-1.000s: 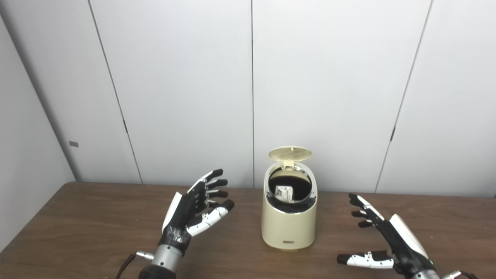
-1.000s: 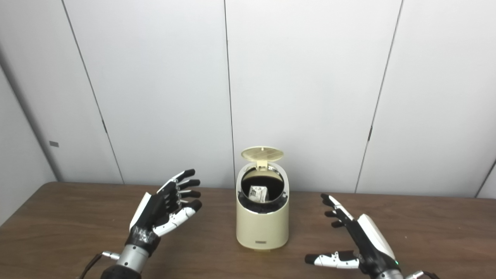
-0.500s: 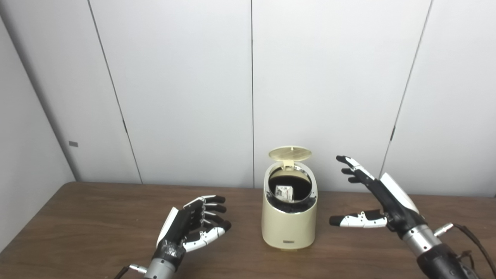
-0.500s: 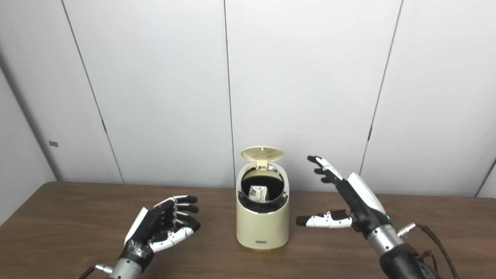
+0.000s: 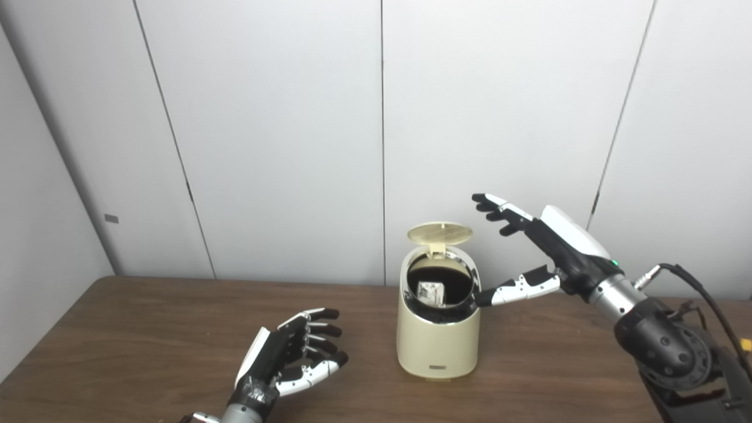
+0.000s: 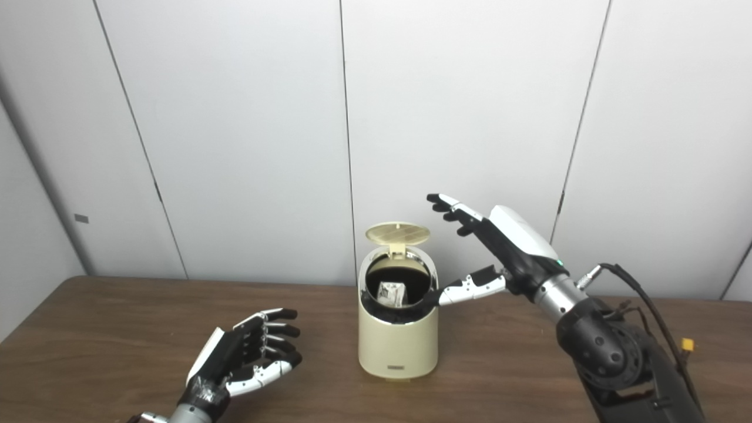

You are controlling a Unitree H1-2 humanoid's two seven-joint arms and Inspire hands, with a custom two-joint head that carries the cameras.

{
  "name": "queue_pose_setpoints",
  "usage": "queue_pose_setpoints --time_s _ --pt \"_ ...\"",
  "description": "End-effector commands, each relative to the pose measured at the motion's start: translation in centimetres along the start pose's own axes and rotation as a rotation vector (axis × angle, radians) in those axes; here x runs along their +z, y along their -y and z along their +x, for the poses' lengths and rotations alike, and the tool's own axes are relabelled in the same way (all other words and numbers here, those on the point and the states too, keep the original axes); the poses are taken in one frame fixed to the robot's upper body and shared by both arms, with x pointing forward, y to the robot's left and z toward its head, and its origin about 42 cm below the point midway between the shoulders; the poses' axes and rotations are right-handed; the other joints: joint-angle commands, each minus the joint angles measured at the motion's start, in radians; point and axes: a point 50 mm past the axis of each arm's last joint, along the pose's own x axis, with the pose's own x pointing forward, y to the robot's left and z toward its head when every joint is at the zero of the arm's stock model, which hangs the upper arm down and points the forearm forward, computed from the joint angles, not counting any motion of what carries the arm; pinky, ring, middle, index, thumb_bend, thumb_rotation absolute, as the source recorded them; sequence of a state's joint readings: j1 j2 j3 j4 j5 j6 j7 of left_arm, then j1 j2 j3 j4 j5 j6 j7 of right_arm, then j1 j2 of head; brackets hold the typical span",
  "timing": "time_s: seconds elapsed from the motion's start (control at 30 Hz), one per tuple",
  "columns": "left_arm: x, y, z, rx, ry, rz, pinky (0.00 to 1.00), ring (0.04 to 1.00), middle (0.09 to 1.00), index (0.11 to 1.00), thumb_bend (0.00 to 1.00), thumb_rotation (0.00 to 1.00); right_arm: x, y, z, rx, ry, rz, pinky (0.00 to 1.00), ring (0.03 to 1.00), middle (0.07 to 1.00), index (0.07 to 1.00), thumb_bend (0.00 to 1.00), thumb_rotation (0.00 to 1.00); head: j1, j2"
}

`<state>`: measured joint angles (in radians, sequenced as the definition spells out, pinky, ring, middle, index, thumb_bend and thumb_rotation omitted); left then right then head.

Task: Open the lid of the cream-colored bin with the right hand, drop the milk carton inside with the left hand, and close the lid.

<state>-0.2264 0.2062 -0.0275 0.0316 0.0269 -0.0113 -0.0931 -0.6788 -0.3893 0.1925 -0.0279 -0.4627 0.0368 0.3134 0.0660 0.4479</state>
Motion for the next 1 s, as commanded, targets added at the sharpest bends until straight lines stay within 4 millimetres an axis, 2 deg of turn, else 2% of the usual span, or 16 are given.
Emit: queue_pose_setpoints --time_s 0.0,0.1,0.27,0.37,0.5,0.57,0.73,0.97 --pt "1.5 -0.5 1.0 0.000 0.075 0.015 0.52 0.604 0.696 0.814 0.60 0.15 1.7 2.4 1.4 -0.036 0.049 -0.076 0.67 0.839 0.904 0.939 0.90 0.43 0.002 0.002" --pt "1.6 -0.5 1.1 -0.012 0.079 0.010 0.51 0.602 0.706 0.824 0.62 0.20 2.4 2.5 1.9 -0.017 0.059 -0.114 0.66 0.830 0.906 0.920 0.92 0.41 0.003 0.002" --pt "1.3 -0.5 1.3 -0.016 0.078 0.007 0.51 0.601 0.707 0.823 0.62 0.18 3.1 2.5 3.0 0.018 0.077 -0.201 0.67 0.838 0.897 0.911 0.95 0.52 0.015 -0.001" --pt "1.2 -0.6 1.4 -0.024 0.081 0.019 0.51 0.601 0.706 0.823 0.62 0.19 3.7 2.3 3.5 0.049 0.070 -0.231 0.68 0.877 0.900 0.915 0.96 0.57 0.014 -0.002" --pt "1.0 -0.8 1.5 -0.042 0.097 0.009 0.51 0.600 0.704 0.831 0.61 0.21 4.4 2.1 3.2 0.081 0.080 -0.295 0.75 0.920 0.894 0.915 0.94 0.58 0.012 -0.005" --pt "0.9 -0.8 1.6 -0.044 0.100 -0.006 0.50 0.597 0.702 0.832 0.60 0.18 4.7 2.1 2.9 0.084 0.104 -0.383 0.82 0.984 0.897 0.920 0.92 0.56 0.012 -0.005" --pt "0.6 -0.9 1.6 -0.049 0.096 -0.020 0.49 0.599 0.704 0.836 0.59 0.17 5.1 1.8 2.1 0.071 0.197 -0.518 0.96 1.000 0.876 0.899 0.92 0.54 0.010 -0.005" --pt "0.8 -0.9 1.5 -0.041 0.067 -0.051 0.51 0.612 0.707 0.827 0.59 0.18 5.2 1.0 0.9 0.070 0.266 -0.580 1.00 1.000 0.798 0.839 0.92 0.58 0.013 0.004"
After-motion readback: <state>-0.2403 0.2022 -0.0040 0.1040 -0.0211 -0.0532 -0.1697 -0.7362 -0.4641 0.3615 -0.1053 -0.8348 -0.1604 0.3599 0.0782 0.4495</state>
